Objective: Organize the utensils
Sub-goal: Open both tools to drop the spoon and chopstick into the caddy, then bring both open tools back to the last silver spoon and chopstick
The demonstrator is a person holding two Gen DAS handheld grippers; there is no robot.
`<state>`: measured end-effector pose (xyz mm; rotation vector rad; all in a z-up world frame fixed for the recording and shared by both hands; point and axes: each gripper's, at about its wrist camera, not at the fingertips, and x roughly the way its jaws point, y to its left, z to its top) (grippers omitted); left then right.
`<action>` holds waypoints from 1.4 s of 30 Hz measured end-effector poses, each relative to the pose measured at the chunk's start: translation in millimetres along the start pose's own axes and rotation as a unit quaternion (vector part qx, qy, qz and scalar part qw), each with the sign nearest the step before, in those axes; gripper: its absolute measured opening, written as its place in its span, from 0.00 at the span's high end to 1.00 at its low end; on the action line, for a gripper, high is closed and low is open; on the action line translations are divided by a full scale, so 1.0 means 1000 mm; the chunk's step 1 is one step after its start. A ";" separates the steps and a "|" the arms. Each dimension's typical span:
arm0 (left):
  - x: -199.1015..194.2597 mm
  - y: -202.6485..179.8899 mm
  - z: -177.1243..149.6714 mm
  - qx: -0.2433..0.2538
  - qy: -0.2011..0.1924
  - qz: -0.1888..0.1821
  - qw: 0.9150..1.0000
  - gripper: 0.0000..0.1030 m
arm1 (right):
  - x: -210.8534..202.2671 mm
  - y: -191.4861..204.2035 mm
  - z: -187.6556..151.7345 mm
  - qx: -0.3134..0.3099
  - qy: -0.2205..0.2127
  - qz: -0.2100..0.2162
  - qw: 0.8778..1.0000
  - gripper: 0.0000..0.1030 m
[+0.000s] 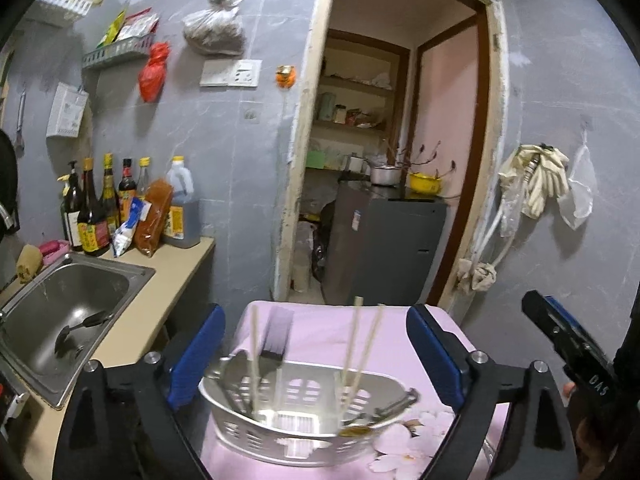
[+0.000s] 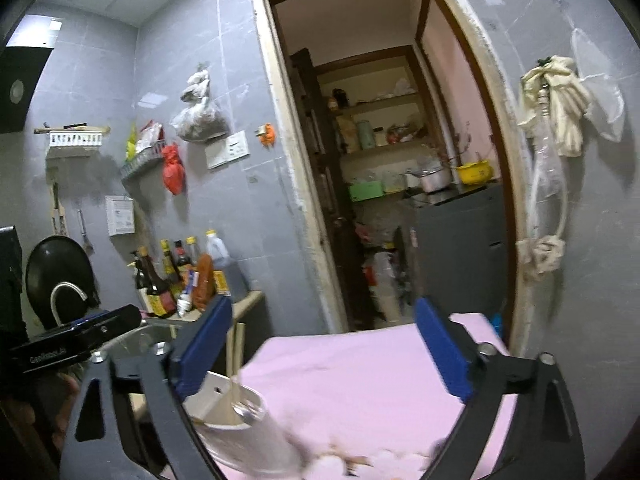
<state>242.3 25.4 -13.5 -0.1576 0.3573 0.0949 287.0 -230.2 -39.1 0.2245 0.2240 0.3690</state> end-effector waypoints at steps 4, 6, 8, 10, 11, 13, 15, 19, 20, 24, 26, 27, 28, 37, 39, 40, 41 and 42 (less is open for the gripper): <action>-0.008 -0.028 -0.007 0.004 -0.013 -0.004 1.000 0.03 | -0.020 -0.024 0.009 -0.014 -0.001 -0.024 1.000 0.01; -0.012 -0.040 -0.010 0.005 -0.022 -0.004 1.000 0.01 | -0.028 -0.036 0.013 -0.022 0.001 -0.036 0.999 0.01; -0.015 -0.052 -0.014 0.007 -0.028 -0.007 1.000 0.01 | -0.036 -0.046 0.015 -0.029 0.001 -0.044 0.999 0.01; -0.016 -0.064 -0.018 0.013 -0.029 -0.009 0.999 0.01 | -0.044 -0.058 0.016 -0.034 0.002 -0.055 0.998 0.01; -0.016 -0.070 -0.021 0.017 -0.029 -0.009 0.999 0.01 | -0.048 -0.065 0.017 -0.034 0.003 -0.058 0.998 0.01; -0.018 -0.082 -0.027 0.024 -0.028 -0.008 0.999 0.01 | -0.053 -0.075 0.017 -0.036 0.006 -0.062 0.997 0.01; -0.019 -0.092 -0.034 0.028 -0.022 -0.010 0.999 0.01 | -0.057 -0.087 0.016 -0.037 0.011 -0.069 0.997 0.01; -0.018 -0.107 -0.050 0.025 -0.003 -0.022 0.999 0.01 | -0.062 -0.112 0.011 -0.034 0.025 -0.082 0.996 0.01; -0.016 -0.111 -0.055 0.026 0.004 -0.025 0.999 0.01 | -0.062 -0.118 0.010 -0.033 0.028 -0.085 0.995 0.01; -0.006 -0.126 -0.073 0.028 0.033 -0.033 0.999 0.01 | -0.065 -0.135 0.003 -0.032 0.040 -0.097 0.994 0.01; -0.002 -0.132 -0.081 0.029 0.041 -0.035 0.998 0.01 | -0.065 -0.143 0.000 -0.031 0.045 -0.100 0.993 0.01; -0.001 -0.135 -0.083 0.030 0.044 -0.035 0.998 0.01 | -0.065 -0.146 -0.002 -0.030 0.048 -0.102 0.993 0.01; 0.001 -0.138 -0.087 0.031 0.048 -0.035 0.998 0.01 | -0.064 -0.149 -0.004 -0.030 0.051 -0.104 0.993 0.01; 0.018 -0.149 -0.108 0.040 0.074 -0.025 0.996 0.01 | -0.058 -0.166 -0.034 -0.021 0.086 -0.105 0.990 0.01; 0.021 -0.150 -0.111 0.040 0.080 -0.023 0.996 0.01 | -0.056 -0.167 -0.041 -0.021 0.094 -0.105 0.990 0.01; 0.022 -0.150 -0.112 0.040 0.082 -0.022 0.996 0.01 | -0.056 -0.168 -0.045 -0.021 0.098 -0.105 0.989 0.01; 0.024 -0.150 -0.114 0.040 0.085 -0.021 0.995 0.01 | -0.054 -0.169 -0.049 -0.021 0.106 -0.105 0.989 0.01; 0.026 -0.150 -0.116 0.040 0.089 -0.019 0.995 0.01 | -0.052 -0.169 -0.053 -0.022 0.112 -0.106 0.988 0.01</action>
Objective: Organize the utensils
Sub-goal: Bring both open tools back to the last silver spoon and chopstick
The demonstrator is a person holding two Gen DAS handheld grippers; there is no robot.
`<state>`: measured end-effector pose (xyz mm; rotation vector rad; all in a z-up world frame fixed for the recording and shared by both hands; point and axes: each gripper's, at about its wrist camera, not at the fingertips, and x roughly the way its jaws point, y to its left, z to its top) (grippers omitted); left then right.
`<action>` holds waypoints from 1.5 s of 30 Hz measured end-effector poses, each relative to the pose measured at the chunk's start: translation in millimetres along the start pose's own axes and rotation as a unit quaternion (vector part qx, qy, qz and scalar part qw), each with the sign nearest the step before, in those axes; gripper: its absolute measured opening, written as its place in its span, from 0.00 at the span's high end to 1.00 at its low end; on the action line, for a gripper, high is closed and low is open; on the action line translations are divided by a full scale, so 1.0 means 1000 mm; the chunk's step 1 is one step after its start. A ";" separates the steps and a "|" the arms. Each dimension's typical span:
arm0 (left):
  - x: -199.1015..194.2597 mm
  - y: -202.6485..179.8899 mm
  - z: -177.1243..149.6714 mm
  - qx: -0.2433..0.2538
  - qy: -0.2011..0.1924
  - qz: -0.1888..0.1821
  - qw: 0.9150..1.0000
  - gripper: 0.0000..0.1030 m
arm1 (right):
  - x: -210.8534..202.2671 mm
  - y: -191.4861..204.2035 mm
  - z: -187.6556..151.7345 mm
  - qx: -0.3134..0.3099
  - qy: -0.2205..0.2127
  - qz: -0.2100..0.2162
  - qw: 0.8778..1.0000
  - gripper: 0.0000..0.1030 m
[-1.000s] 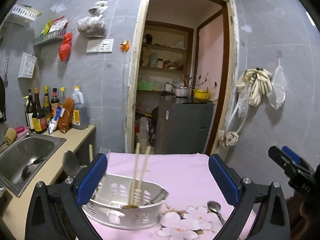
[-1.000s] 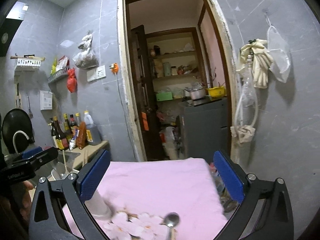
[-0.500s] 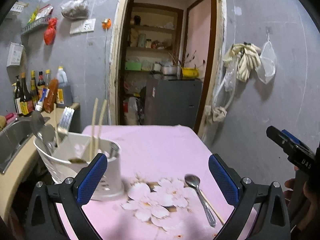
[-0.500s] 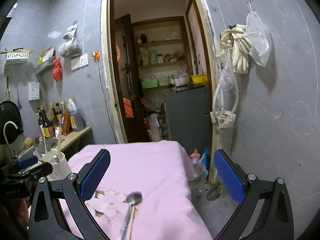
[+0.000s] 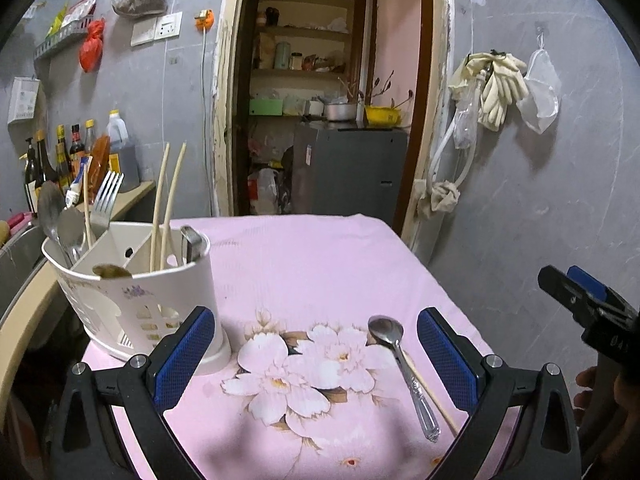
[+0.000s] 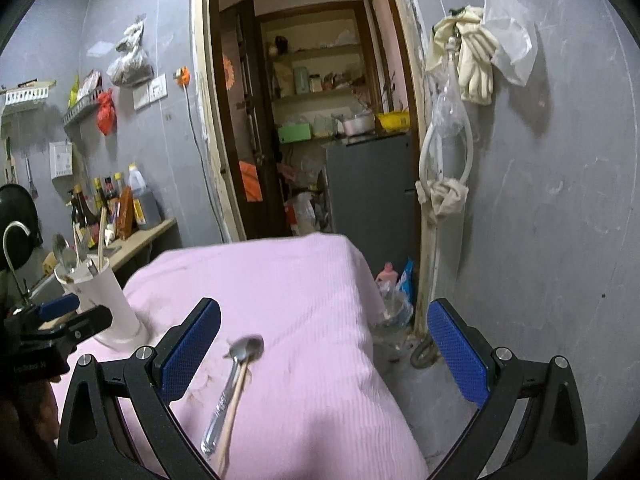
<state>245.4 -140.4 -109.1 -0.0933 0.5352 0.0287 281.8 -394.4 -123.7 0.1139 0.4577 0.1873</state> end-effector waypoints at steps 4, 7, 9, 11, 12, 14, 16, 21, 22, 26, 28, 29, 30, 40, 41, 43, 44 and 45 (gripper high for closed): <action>0.012 0.000 -0.006 0.007 0.025 0.014 1.000 0.01 | 0.011 0.002 -0.015 -0.014 0.035 -0.009 0.999 0.01; 0.020 0.004 -0.013 0.000 0.042 0.020 0.999 0.01 | 0.018 0.004 -0.024 -0.023 0.058 -0.013 0.998 0.01; 0.025 0.007 -0.017 -0.004 0.054 0.022 0.998 0.01 | 0.023 0.007 -0.030 -0.030 0.076 -0.013 0.997 0.01; 0.032 0.011 -0.021 -0.007 0.071 0.024 0.997 0.01 | 0.027 0.010 -0.036 -0.038 0.092 -0.012 0.995 0.01; 0.036 0.013 -0.024 -0.010 0.082 0.023 0.996 0.01 | 0.030 0.012 -0.039 -0.042 0.102 -0.011 0.994 0.01; 0.046 0.018 -0.030 -0.018 0.110 0.016 0.994 0.01 | 0.035 0.017 -0.045 -0.049 0.120 -0.007 0.992 0.01; 0.052 0.020 -0.035 -0.023 0.127 0.015 0.991 0.01 | 0.042 0.022 -0.053 -0.055 0.140 -0.001 0.989 0.01; 0.059 0.027 -0.041 -0.032 0.140 0.022 0.989 0.01 | 0.052 0.034 -0.063 -0.072 0.169 0.012 0.983 0.01; 0.059 0.028 -0.042 -0.034 0.139 0.024 0.989 0.01 | 0.053 0.037 -0.065 -0.077 0.173 0.014 0.982 0.01; 0.058 0.032 -0.044 -0.039 0.136 0.025 0.990 0.01 | 0.058 0.046 -0.067 -0.090 0.187 0.018 0.978 0.01; 0.060 0.032 -0.044 -0.040 0.134 0.026 0.990 0.01 | 0.060 0.050 -0.068 -0.095 0.194 0.020 0.976 0.01; 0.060 0.034 -0.043 -0.041 0.133 0.026 0.990 0.01 | 0.061 0.052 -0.068 -0.098 0.197 0.020 0.975 0.01; 0.061 0.034 -0.044 -0.041 0.132 0.026 0.990 0.01 | 0.063 0.055 -0.069 -0.102 0.201 0.018 0.974 0.01; 0.064 0.038 -0.047 -0.054 0.131 0.018 0.990 0.01 | 0.077 0.064 -0.068 -0.113 0.223 -0.036 0.968 0.01; 0.064 0.039 -0.047 -0.055 0.130 0.016 0.990 0.01 | 0.078 0.060 -0.068 -0.108 0.224 -0.044 0.968 0.01; 0.065 0.037 -0.045 -0.054 0.131 0.007 0.990 0.01 | 0.076 0.051 -0.066 -0.091 0.223 -0.061 0.969 0.01; 0.066 0.035 -0.044 -0.052 0.131 0.001 0.990 0.01 | 0.076 0.047 -0.066 -0.086 0.222 -0.069 0.969 0.01; 0.067 0.034 -0.043 -0.051 0.132 -0.003 0.990 0.01 | 0.075 0.042 -0.066 -0.083 0.222 -0.079 0.968 0.01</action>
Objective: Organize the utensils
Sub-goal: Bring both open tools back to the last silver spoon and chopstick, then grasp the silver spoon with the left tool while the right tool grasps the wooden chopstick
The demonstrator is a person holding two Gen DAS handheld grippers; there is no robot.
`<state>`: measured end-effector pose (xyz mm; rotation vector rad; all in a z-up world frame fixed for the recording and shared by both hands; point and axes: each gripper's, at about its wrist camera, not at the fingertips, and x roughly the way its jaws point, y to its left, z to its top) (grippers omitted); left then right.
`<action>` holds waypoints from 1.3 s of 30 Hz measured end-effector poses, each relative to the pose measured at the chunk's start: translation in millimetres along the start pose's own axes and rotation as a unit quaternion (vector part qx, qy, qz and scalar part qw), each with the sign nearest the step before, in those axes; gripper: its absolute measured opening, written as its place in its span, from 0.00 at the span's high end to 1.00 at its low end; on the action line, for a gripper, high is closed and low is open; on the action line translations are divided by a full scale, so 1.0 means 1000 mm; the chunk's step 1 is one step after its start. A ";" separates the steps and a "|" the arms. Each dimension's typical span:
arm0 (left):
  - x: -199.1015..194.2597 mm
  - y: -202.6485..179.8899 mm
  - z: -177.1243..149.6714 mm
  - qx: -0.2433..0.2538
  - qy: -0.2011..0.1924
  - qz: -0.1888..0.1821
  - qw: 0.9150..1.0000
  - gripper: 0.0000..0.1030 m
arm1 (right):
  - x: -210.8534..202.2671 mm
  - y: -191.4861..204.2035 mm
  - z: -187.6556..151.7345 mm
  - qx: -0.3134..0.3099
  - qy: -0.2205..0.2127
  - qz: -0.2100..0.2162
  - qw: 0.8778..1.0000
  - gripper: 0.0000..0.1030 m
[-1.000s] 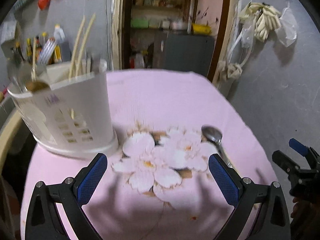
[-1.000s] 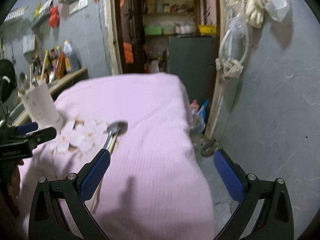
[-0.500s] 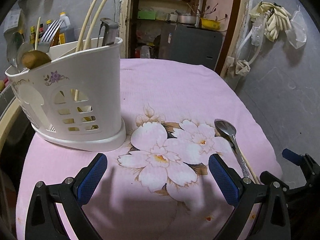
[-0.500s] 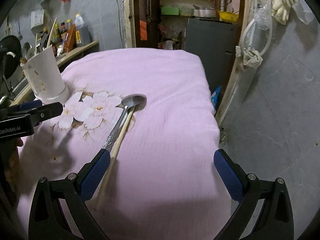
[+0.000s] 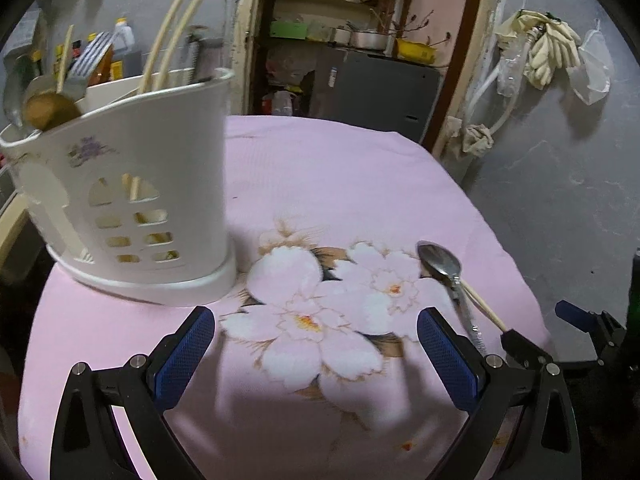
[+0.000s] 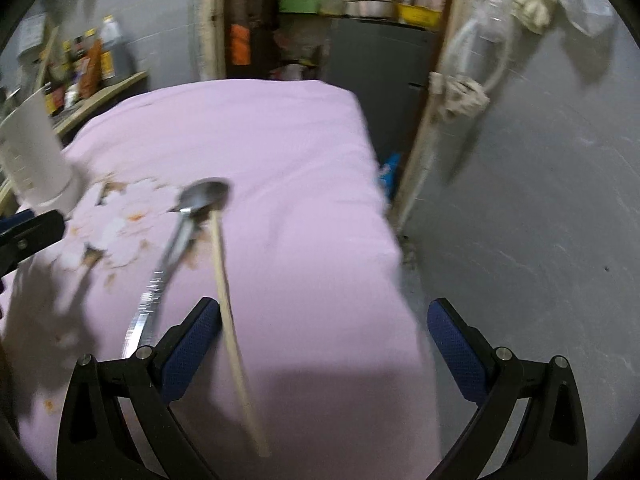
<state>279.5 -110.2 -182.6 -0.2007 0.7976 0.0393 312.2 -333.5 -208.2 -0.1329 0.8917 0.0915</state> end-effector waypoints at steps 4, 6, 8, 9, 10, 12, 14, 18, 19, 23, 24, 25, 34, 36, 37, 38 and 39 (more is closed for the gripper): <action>0.004 -0.010 0.004 0.010 0.005 -0.032 0.999 0.01 | 0.001 -0.015 -0.003 0.023 0.003 0.000 1.000 0.03; 0.006 -0.015 0.007 0.011 0.007 -0.051 0.999 0.01 | 0.001 -0.017 -0.005 0.024 0.002 0.006 1.000 0.07; 0.009 -0.021 0.009 0.015 0.007 -0.069 0.997 0.01 | 0.000 -0.015 -0.006 0.013 -0.003 0.016 1.000 0.22; 0.010 -0.022 0.010 0.017 0.007 -0.074 0.997 0.03 | -0.001 -0.012 -0.006 0.003 -0.005 0.022 1.000 0.26; 0.012 -0.025 0.011 0.020 0.009 -0.082 0.996 0.05 | -0.001 -0.009 -0.006 -0.008 -0.006 0.027 1.000 0.33; 0.017 -0.032 0.013 0.028 0.016 -0.096 0.995 0.15 | -0.002 -0.005 -0.005 -0.023 -0.011 0.037 0.999 0.43; 0.024 -0.038 0.015 0.039 0.023 -0.105 0.993 0.21 | -0.004 -0.003 -0.005 -0.030 -0.012 0.048 0.998 0.57; 0.033 -0.043 0.018 0.042 0.036 -0.123 0.991 0.32 | -0.004 -0.007 -0.004 -0.025 -0.012 0.056 0.998 0.79; 0.036 -0.044 0.019 0.039 0.041 -0.129 0.990 0.34 | -0.005 -0.010 -0.005 -0.018 -0.011 0.055 0.998 0.83; 0.041 -0.049 0.018 0.037 0.051 -0.140 0.988 0.41 | -0.005 -0.022 -0.009 0.001 -0.010 0.072 0.997 0.94; 0.044 -0.052 0.018 0.039 0.056 -0.145 0.987 0.44 | -0.006 -0.022 -0.010 0.001 -0.009 0.074 0.997 0.95; 0.046 -0.054 0.018 0.040 0.061 -0.150 0.986 0.45 | -0.009 -0.021 -0.012 0.002 -0.007 0.077 0.997 0.96; 0.072 -0.070 0.022 0.030 0.110 -0.179 0.977 0.71 | -0.014 -0.029 -0.021 0.029 0.012 0.107 0.994 0.96; 0.075 -0.070 0.024 0.021 0.116 -0.185 0.976 0.71 | -0.014 -0.031 -0.020 0.029 0.014 0.112 0.993 0.96; 0.076 -0.070 0.025 0.017 0.118 -0.186 0.975 0.71 | -0.013 -0.033 -0.019 0.032 0.017 0.117 0.992 0.96; 0.078 -0.070 0.026 0.015 0.121 -0.188 0.975 0.72 | -0.011 -0.035 -0.017 0.036 0.020 0.122 0.992 0.96; 0.079 -0.069 0.026 0.012 0.123 -0.189 0.974 0.74 | -0.009 -0.036 -0.015 0.039 0.022 0.126 0.991 0.96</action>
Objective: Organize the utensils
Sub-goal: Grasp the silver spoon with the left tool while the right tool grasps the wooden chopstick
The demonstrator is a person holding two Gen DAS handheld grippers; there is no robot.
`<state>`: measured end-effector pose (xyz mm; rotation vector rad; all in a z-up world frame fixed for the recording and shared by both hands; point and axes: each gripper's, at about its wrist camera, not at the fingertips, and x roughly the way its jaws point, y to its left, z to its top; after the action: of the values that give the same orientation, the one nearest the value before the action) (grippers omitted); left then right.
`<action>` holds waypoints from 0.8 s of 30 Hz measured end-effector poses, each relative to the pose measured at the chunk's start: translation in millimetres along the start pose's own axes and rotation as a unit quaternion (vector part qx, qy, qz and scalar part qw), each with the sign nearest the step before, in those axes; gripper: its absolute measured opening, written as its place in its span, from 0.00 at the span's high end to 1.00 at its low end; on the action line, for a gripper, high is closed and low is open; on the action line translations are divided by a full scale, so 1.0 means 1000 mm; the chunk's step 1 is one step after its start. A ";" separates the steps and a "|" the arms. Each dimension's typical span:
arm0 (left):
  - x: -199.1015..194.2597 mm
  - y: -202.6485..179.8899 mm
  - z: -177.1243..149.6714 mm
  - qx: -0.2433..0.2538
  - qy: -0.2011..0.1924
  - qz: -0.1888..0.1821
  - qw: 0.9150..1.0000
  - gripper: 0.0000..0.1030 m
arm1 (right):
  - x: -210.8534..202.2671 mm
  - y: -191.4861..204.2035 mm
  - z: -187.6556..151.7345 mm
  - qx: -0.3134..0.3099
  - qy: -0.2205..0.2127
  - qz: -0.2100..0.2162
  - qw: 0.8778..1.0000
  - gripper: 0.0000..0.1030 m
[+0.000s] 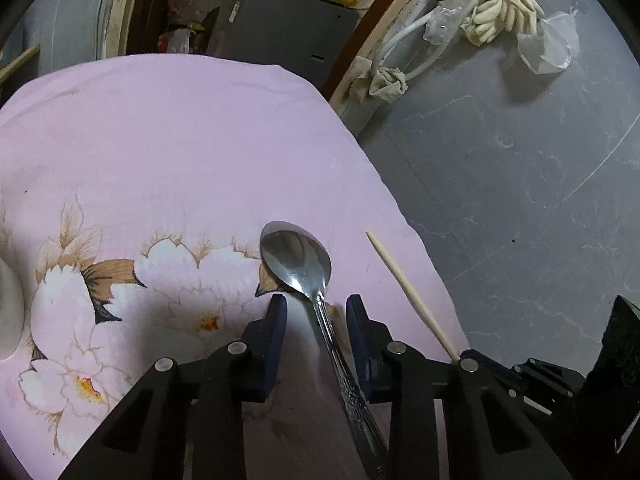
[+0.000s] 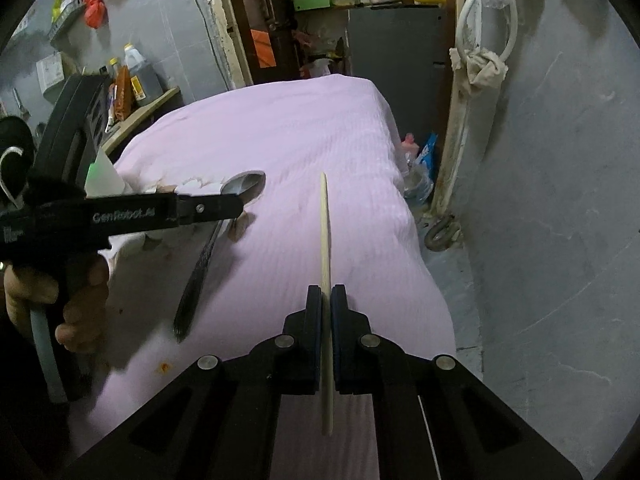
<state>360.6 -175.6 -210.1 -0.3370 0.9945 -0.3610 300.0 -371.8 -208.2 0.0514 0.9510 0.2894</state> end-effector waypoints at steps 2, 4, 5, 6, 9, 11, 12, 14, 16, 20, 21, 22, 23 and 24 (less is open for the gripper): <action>0.000 0.004 -0.001 -0.007 0.003 -0.005 1.000 0.77 | 0.005 -0.003 0.007 0.004 0.007 0.010 1.000 0.95; 0.000 0.007 0.000 -0.013 0.006 -0.011 1.000 0.78 | 0.013 -0.005 0.014 0.004 0.018 0.019 1.000 0.95; 0.001 0.007 -0.001 -0.013 0.006 -0.012 1.000 0.78 | 0.017 -0.005 0.019 0.002 0.023 0.024 0.999 0.95; 0.001 0.007 0.000 -0.012 0.008 -0.013 1.000 0.78 | 0.020 -0.005 0.023 0.001 0.028 0.028 0.999 0.95; 0.003 0.006 0.002 -0.004 0.011 -0.014 1.000 0.78 | 0.034 -0.005 0.036 -0.002 0.046 0.037 0.998 0.95; 0.005 0.005 0.003 0.000 0.012 -0.015 1.000 0.78 | 0.042 -0.003 0.043 -0.007 0.058 0.039 0.998 0.95; 0.006 0.005 0.003 0.000 0.013 -0.017 1.000 0.79 | 0.047 -0.001 0.046 -0.011 0.063 0.040 0.997 0.95; 0.007 0.007 0.005 0.000 0.015 -0.021 1.000 0.79 | 0.055 0.002 0.049 -0.016 0.072 0.041 0.996 0.95; 0.008 0.009 0.006 0.002 0.018 -0.024 1.000 0.79 | 0.058 0.003 0.053 -0.016 0.068 0.043 0.997 0.95; 0.010 0.007 0.008 0.013 0.022 -0.025 0.999 0.80 | 0.064 0.003 0.061 -0.009 0.061 0.047 0.997 0.95; 0.010 0.006 0.009 0.016 0.023 -0.026 0.999 0.80 | 0.066 0.002 0.062 -0.008 0.061 0.048 0.997 0.95; 0.012 0.006 0.010 0.019 0.024 -0.026 0.999 0.80 | 0.067 0.003 0.064 -0.009 0.062 0.048 0.997 0.95; 0.012 0.005 0.010 0.020 0.024 -0.026 0.999 0.81 | 0.068 0.003 0.065 -0.009 0.062 0.048 0.997 0.95; 0.013 0.005 0.010 0.022 0.025 -0.026 0.999 0.81 | 0.069 0.003 0.065 -0.009 0.063 0.048 0.997 0.95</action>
<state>376.5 -175.7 -216.3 -0.3160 1.0258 -0.4402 389.7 -344.9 -224.2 0.0642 1.0724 0.3940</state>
